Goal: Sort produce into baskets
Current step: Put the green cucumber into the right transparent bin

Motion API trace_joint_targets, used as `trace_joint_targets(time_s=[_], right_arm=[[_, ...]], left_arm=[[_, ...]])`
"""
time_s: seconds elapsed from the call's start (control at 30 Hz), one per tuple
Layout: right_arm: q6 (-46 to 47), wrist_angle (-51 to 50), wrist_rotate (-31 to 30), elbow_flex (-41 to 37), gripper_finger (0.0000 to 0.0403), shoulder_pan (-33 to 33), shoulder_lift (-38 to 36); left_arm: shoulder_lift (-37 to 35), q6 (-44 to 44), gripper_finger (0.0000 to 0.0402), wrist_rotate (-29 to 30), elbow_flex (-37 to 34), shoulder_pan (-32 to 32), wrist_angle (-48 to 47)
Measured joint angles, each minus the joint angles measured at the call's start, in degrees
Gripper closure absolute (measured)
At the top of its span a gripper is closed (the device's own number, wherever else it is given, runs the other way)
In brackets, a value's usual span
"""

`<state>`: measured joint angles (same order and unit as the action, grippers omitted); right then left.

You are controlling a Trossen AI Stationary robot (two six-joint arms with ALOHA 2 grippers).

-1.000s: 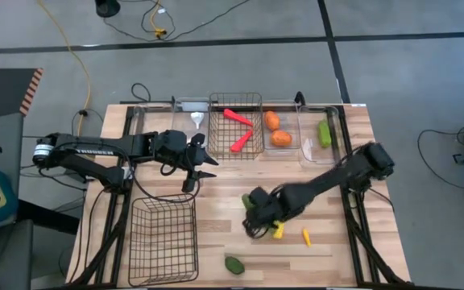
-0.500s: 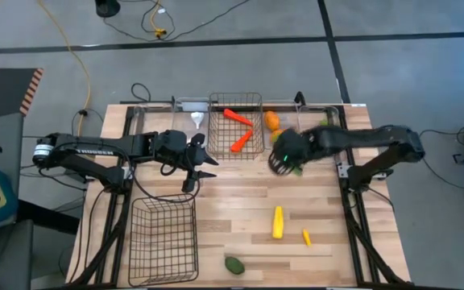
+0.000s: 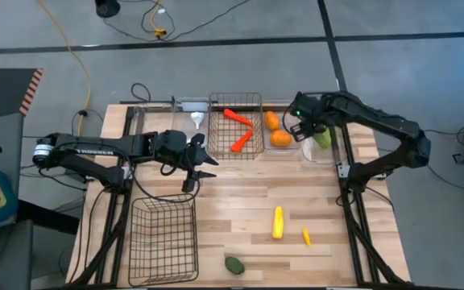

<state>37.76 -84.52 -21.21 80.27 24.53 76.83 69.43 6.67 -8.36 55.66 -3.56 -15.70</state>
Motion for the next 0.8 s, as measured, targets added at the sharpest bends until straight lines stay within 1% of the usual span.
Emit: trace_joint_targets(time_s=[0.23, 0.3, 0.5, 0.8], right_arm=[[-1.17, -0.65, 0.09, 0.0, 0.0188, 7.05, 4.05], [-3.25, -0.78, 0.28, 0.0, 0.0185, 8.34, 5.19], [-8.26, -2.03, 1.07, 0.0, 0.0177, 10.35, 8.91], [-8.35, -5.46, 0.5, 0.0, 0.0151, 14.73, 13.9]], left_arm=[[0.0, 0.13, 0.023, 0.0, 0.0, 0.0, 0.0], [0.0, 0.15, 0.023, 0.0, 0.0, -0.01, 0.0], [0.0, 0.08, 0.023, -0.02, 0.0, -0.01, -0.02], [0.0, -0.67, 0.023, -0.02, 0.0, 0.01, -0.22]])
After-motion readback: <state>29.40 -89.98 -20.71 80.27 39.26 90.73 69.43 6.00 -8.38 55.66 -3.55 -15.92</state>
